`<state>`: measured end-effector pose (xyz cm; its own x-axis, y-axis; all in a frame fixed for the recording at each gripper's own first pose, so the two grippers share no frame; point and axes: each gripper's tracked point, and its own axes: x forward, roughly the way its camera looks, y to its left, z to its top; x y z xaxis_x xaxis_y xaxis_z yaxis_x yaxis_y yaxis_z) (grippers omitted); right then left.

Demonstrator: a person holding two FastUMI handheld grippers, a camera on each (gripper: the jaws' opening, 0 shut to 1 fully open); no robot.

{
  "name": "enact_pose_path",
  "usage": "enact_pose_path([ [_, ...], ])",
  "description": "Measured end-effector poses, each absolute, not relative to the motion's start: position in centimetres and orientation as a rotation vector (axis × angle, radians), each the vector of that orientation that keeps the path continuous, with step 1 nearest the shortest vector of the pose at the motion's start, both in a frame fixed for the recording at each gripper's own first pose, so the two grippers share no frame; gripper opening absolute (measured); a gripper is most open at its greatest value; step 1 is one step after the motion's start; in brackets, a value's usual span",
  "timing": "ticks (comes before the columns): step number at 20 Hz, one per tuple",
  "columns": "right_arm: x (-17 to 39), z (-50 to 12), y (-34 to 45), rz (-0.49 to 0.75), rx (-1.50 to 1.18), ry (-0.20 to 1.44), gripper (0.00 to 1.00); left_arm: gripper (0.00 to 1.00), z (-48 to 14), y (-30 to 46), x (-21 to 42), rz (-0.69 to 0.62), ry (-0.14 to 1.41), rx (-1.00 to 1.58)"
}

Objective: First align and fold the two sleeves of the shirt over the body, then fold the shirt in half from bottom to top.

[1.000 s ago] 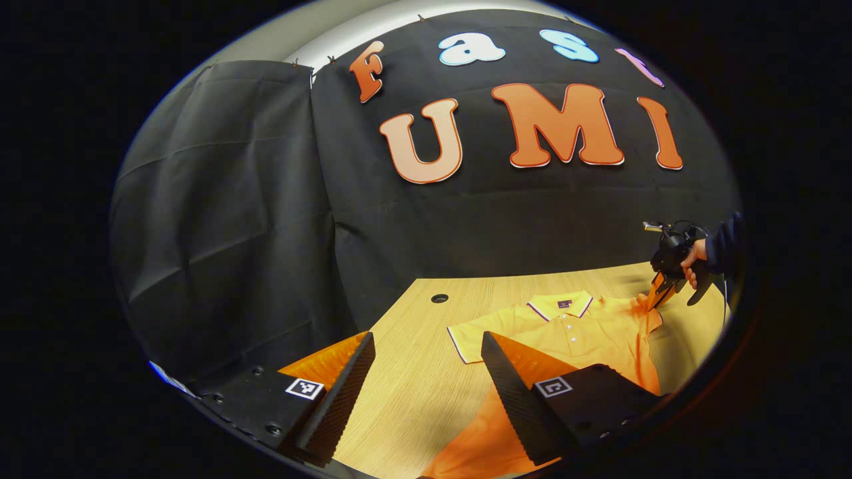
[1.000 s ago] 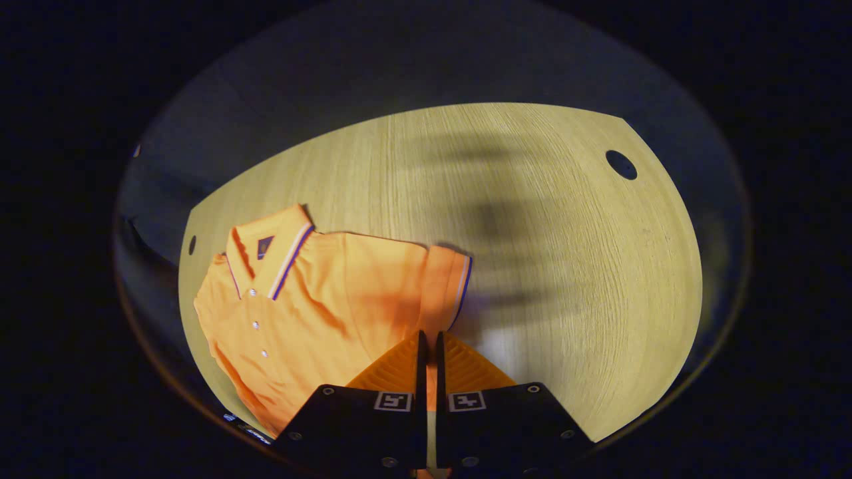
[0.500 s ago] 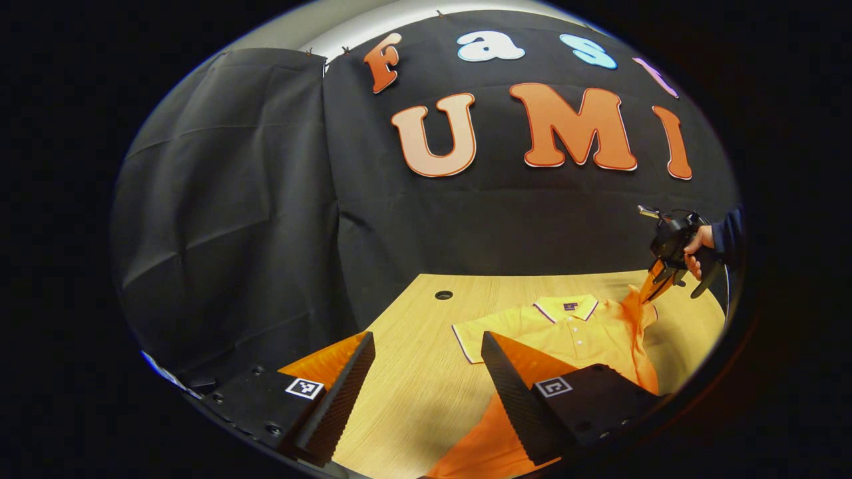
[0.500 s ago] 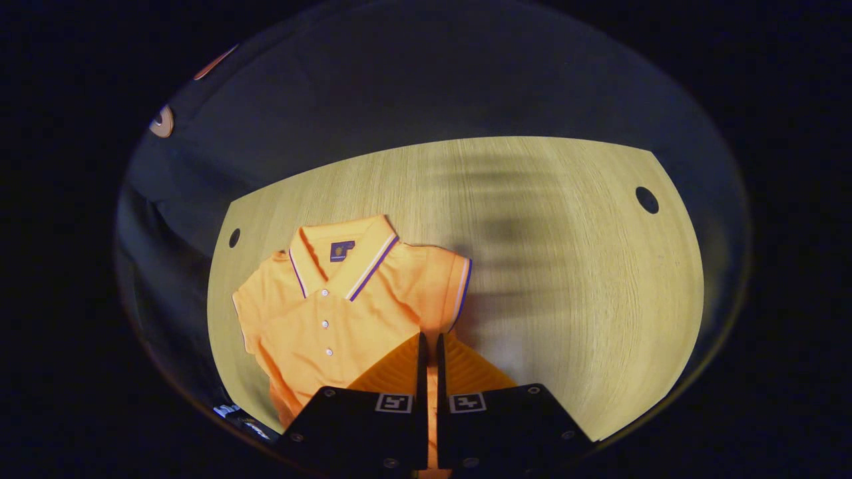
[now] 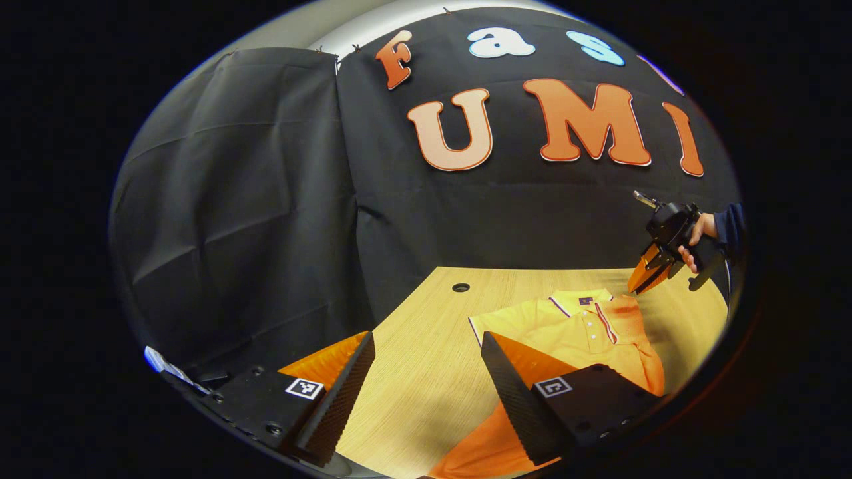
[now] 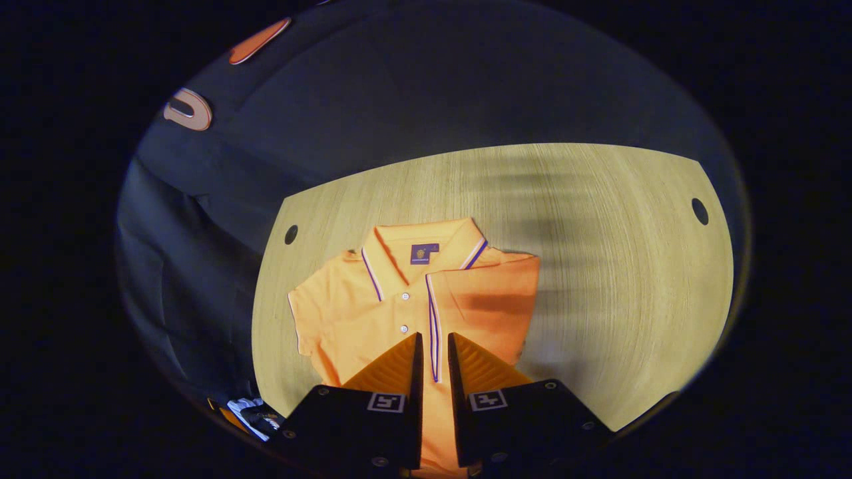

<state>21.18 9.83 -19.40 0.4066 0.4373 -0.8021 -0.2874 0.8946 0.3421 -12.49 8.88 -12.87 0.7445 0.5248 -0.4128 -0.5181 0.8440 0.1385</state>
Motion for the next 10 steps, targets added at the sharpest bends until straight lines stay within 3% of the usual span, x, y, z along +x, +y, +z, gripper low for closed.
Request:
enact_pose_path([
  [2,20.9,-18.7,9.5,0.478,0.153,1.042,0.22,0.99,-12.8,9.0,-12.0,0.561,0.456,0.021],
  [3,20.8,-18.2,9.1,0.473,0.142,1.023,0.12,0.99,-13.0,9.3,-11.3,0.552,0.466,0.019],
  [4,20.9,-17.8,8.8,0.468,0.133,1.004,0.28,0.99,-13.2,9.6,-10.5,0.542,0.476,0.018],
  [5,20.7,-17.1,8.4,0.464,0.132,0.995,0.31,0.99,-13.6,10.2,-9.4,0.534,0.484,0.021],
  [7,20.1,-15.5,8.2,0.471,0.150,0.966,0.48,0.99,-14.7,11.4,-7.2,0.498,0.507,0.021],
  [8,20.2,-14.7,7.9,0.459,0.157,0.935,0.47,0.99,-15.6,11.8,-6.1,0.476,0.524,0.012],
  [9,20.1,-13.7,7.6,0.447,0.165,0.905,0.60,0.99,-16.4,12.1,-5.3,0.451,0.540,0.006],
  [10,20.0,-12.7,7.4,0.438,0.176,0.877,0.64,0.99,-17.1,12.4,-4.1,0.421,0.560,0.001],
])
